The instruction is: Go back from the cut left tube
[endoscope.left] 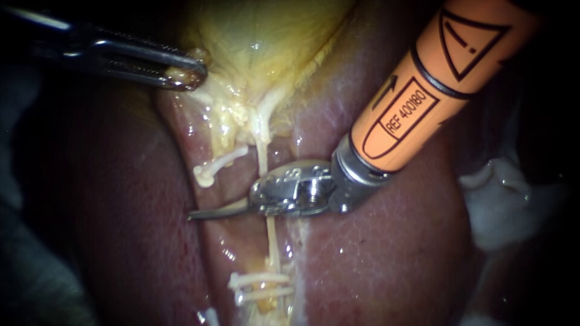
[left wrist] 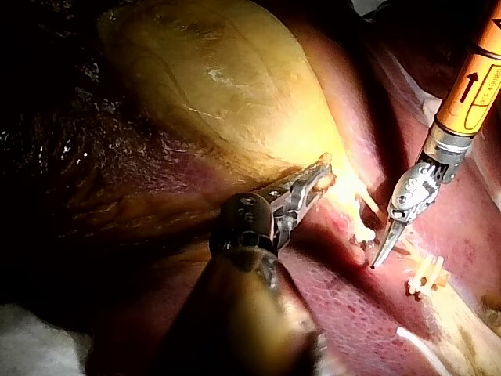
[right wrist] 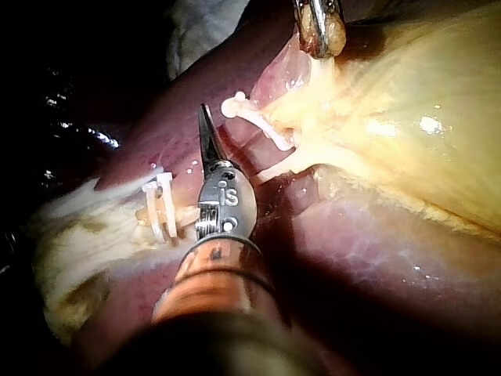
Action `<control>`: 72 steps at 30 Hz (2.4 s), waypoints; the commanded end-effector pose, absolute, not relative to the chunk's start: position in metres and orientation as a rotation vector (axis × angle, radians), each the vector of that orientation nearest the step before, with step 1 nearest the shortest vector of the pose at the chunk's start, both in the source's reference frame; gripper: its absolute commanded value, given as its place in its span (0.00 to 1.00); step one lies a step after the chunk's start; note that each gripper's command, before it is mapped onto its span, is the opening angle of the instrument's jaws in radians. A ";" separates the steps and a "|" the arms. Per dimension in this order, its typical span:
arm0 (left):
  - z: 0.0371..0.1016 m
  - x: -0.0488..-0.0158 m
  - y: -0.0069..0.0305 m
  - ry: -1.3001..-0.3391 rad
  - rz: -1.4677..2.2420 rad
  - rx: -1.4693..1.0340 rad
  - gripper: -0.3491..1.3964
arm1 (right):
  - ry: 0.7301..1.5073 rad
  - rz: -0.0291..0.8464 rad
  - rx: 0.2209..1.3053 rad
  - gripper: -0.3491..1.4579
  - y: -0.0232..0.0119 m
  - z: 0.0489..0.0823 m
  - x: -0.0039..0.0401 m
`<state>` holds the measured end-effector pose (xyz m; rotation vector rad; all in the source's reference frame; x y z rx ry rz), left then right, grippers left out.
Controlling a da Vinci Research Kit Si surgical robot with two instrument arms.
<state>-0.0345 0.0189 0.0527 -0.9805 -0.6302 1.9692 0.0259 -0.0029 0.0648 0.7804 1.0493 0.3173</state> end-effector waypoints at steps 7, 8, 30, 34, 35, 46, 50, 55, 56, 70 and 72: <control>0.0527 -0.0345 0.0189 -0.630 1.970 -0.981 0.00 | 1.063 0.340 0.761 0.78 -0.0032 0.0643 0.0265; 0.0528 -0.0345 0.0189 -0.630 1.970 -0.981 0.00 | 1.069 0.342 0.761 0.81 -0.0033 0.0643 0.0266; 0.0531 -0.0343 0.0191 -0.631 1.971 -0.981 0.00 | 1.037 0.369 0.376 0.95 -0.0049 0.0608 0.0157; 0.0532 -0.0343 0.0191 -0.630 1.971 -0.981 0.00 | 0.928 0.308 0.306 0.95 -0.0030 0.0601 0.0117; 0.0532 -0.0343 0.0191 -0.630 1.971 -0.981 0.00 | 0.905 0.292 0.294 0.95 -0.0025 0.0599 0.0110; 0.0535 -0.0346 0.0187 -0.621 1.971 -0.981 0.00 | 0.750 0.263 0.178 0.95 0.0005 0.0582 0.0073; 0.0543 -0.0353 0.0181 -0.631 1.974 -0.984 0.00 | 0.748 0.248 0.177 0.97 0.0005 0.0582 0.0073; 0.0567 -0.0371 0.0175 -0.645 1.979 -0.993 0.00 | 0.761 0.233 0.197 0.98 0.0005 0.0583 0.0073; 0.0571 -0.0374 0.0174 -0.648 1.980 -0.995 0.00 | 0.761 0.233 0.197 0.98 0.0005 0.0583 0.0073; 0.0593 -0.0392 0.0164 -0.662 2.000 -0.982 0.00 | 0.761 0.233 0.197 0.98 0.0005 0.0583 0.0073; 0.0592 -0.0390 0.0164 -0.663 2.000 -0.982 0.00 | 0.767 0.230 0.206 0.98 0.0005 0.0583 0.0075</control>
